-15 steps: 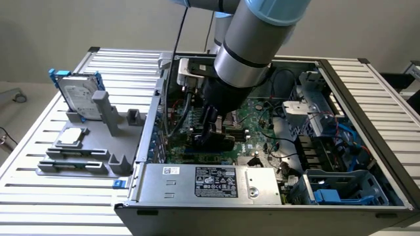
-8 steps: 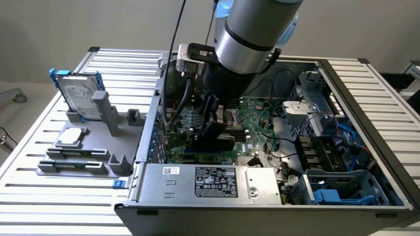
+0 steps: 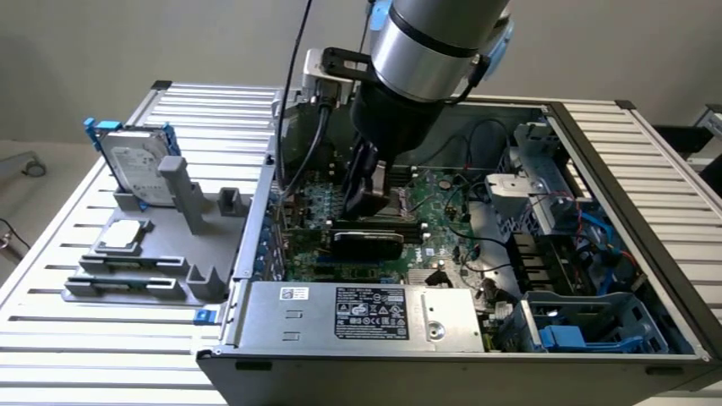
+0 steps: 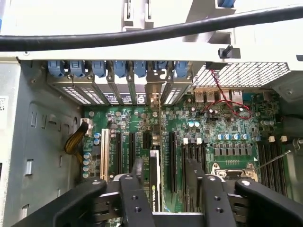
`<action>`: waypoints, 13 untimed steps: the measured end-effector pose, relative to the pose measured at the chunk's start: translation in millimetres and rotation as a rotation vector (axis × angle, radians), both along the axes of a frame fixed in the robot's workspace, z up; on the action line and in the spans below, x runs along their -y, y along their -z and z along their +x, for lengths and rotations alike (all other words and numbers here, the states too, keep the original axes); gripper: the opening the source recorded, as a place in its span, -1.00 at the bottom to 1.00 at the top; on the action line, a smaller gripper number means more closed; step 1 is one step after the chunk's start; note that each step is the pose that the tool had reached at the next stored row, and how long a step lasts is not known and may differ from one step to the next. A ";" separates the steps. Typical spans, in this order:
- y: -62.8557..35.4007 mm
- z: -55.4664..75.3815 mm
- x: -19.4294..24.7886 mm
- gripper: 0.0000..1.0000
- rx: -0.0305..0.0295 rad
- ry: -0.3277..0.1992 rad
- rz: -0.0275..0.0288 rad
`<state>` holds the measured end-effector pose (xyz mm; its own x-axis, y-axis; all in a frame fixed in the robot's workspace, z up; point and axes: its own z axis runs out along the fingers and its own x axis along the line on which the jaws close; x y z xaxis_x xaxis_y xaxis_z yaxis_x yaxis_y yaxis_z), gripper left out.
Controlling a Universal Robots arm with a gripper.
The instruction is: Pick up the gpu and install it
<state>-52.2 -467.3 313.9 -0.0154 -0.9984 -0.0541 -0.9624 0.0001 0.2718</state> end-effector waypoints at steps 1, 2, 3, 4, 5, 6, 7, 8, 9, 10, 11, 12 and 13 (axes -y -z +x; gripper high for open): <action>0.0 0.0 -0.1 -0.03 0.0000 0.000 0.0000; -0.1 0.0 -0.3 -0.15 0.0000 0.000 0.0000; -0.1 0.0 -0.5 -0.26 -0.0001 0.000 -0.0001; -0.1 -0.1 -0.6 -0.38 0.0000 0.000 -0.0001; 0.1 -0.1 -0.7 -0.38 0.0000 0.000 -0.0001; 0.4 -0.4 -0.8 -0.51 0.0001 0.000 -0.0006; 0.8 -0.8 -0.8 -0.51 -0.0001 0.000 -0.0028; 1.5 -1.2 -0.8 -0.51 -0.0001 0.000 -0.0063; 2.4 -1.7 -0.8 -0.51 -0.0001 0.000 -0.0106; 3.4 -2.3 -0.9 -0.51 -0.0001 0.000 -0.0162; 4.5 -2.7 -1.0 -0.51 0.0001 0.000 -0.0212; 5.4 -3.1 -1.0 -0.51 0.0008 0.000 -0.0263; 6.3 -3.5 -1.2 -0.51 0.0025 0.000 -0.0305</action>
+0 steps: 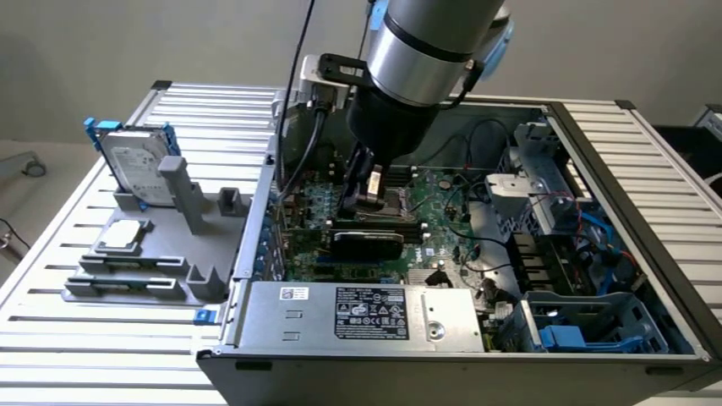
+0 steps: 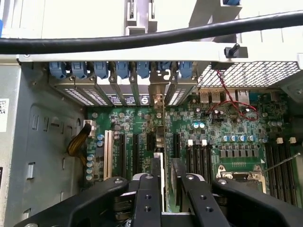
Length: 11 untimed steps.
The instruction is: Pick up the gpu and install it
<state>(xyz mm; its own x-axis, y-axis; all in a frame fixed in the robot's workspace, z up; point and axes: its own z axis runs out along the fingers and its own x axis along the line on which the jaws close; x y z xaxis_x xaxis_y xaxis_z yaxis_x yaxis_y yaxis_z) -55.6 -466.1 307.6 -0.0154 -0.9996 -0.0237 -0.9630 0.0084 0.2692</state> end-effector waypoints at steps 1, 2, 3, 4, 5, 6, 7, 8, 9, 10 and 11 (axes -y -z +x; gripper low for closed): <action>0.6 -0.5 -0.1 -0.51 0.0023 0.000 -0.0036; 1.1 -1.0 -0.3 -0.56 0.0056 0.000 -0.0056; 1.3 -1.6 -0.3 -0.69 0.0089 0.000 -0.0068; 1.4 -2.1 -0.3 -0.79 0.0119 0.000 -0.0076; 1.5 -2.9 -0.4 -0.79 0.0139 0.000 -0.0088; 1.7 -3.6 -0.4 -0.79 0.0147 0.000 -0.0113; 1.8 -4.2 -0.4 -0.79 0.0155 0.000 -0.0158; 2.1 -4.6 -0.5 -0.79 0.0173 0.000 -0.0206; 2.5 -4.8 -0.5 -0.79 0.0208 0.000 -0.0261; 2.9 -5.1 -0.7 -0.79 0.0256 0.000 -0.0318; 3.5 -5.2 -0.9 -0.79 0.0310 0.000 -0.0367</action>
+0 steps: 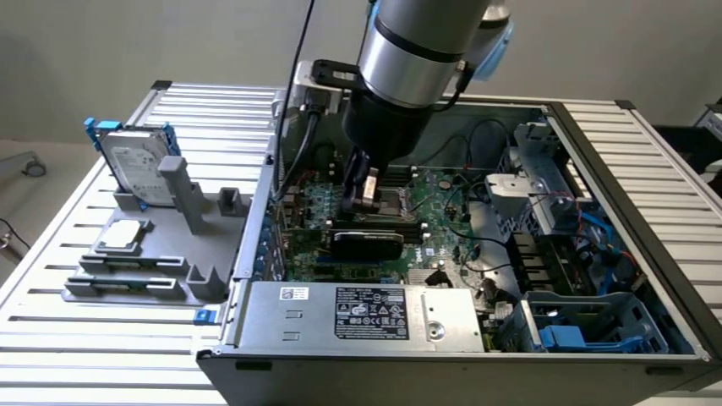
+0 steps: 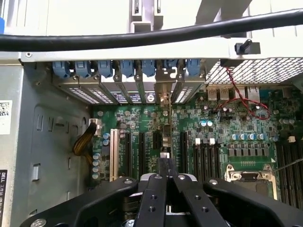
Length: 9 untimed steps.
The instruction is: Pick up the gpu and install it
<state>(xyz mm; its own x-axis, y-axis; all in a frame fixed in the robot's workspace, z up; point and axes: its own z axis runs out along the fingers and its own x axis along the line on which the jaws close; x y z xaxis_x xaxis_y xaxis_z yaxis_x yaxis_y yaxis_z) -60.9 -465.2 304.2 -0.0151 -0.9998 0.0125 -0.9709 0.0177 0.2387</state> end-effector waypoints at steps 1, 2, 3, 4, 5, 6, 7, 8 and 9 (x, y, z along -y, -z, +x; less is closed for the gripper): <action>0.7 -0.1 -0.4 -0.79 0.0069 0.000 -0.0035; 1.4 -0.3 -0.8 -0.79 0.0143 0.000 -0.0058; 2.1 -0.5 -1.3 -0.79 0.0221 0.000 -0.0072; 3.0 -0.8 -1.7 -0.79 0.0298 0.000 -0.0080; 4.0 -1.1 -2.1 -0.79 0.0371 0.000 -0.0087; 5.0 -1.5 -2.6 -0.79 0.0440 0.000 -0.0094; 6.0 -1.9 -3.0 -0.79 0.0498 0.000 -0.0097; 7.2 -2.5 -3.6 -0.79 0.0550 0.000 -0.0099; 8.6 -3.3 -4.1 -0.79 0.0594 0.000 -0.0098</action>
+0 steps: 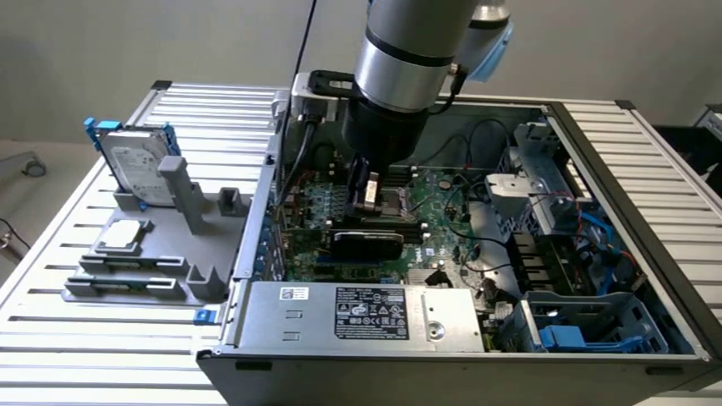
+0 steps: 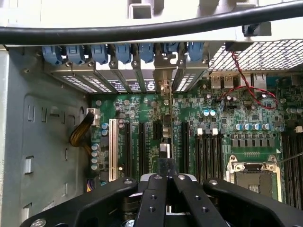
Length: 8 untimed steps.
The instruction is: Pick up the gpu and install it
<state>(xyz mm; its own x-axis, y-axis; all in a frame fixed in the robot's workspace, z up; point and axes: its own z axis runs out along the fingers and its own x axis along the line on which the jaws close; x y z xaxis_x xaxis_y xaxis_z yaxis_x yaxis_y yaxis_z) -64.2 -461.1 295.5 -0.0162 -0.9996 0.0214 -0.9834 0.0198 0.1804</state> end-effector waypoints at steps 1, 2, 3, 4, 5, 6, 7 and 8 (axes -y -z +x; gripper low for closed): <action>1.5 -1.1 -0.5 -0.79 0.0036 0.000 -0.0001; 3.1 -2.4 -1.0 -0.79 0.0069 0.000 -0.0001; 4.7 -3.8 -1.6 -0.79 0.0104 0.000 0.0000; 6.1 -4.9 -2.3 -0.79 0.0139 0.000 -0.0001; 7.6 -6.1 -3.0 -0.79 0.0178 0.000 0.0000; 8.8 -6.9 -3.8 -0.79 0.0216 0.000 -0.0001; 10.0 -7.6 -4.6 -0.79 0.0255 0.000 0.0000; 11.3 -8.2 -5.4 -0.79 0.0293 0.000 0.0001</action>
<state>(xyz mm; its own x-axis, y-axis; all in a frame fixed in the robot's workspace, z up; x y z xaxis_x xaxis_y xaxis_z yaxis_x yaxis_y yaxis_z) -72.4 -455.8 284.3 -0.0168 -0.9996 0.0208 -0.9883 0.0198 0.1515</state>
